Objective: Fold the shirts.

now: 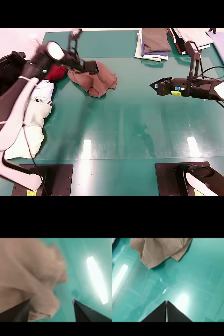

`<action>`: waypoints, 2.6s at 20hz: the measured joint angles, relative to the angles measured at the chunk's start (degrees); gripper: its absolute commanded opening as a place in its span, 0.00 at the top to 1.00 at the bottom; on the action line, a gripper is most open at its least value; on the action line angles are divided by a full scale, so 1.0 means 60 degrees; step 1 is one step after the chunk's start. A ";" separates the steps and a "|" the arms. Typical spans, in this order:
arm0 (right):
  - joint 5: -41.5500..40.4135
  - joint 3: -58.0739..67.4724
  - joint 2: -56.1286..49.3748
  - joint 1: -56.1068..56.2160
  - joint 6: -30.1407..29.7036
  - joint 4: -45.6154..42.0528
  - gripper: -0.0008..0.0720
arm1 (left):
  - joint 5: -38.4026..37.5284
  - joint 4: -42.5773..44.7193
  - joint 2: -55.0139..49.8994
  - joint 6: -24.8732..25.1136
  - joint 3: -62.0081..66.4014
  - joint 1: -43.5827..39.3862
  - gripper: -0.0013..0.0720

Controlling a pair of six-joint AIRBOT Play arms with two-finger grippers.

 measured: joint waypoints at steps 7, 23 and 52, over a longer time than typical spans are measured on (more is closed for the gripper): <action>0.0004 0.0000 0.0007 0.0000 0.0000 0.0004 0.97 | 0.0175 0.0018 -0.1370 -0.0419 0.0157 0.0004 0.95; -0.0153 0.4124 0.0601 -0.0076 0.0000 -0.0095 0.97 | 0.0240 -0.0178 0.4251 0.0656 0.3887 0.0018 0.95; 0.0331 0.5668 -0.0914 0.0066 0.0000 -0.0346 0.97 | -0.2025 -0.0678 0.3574 0.1042 -0.4707 0.4215 0.14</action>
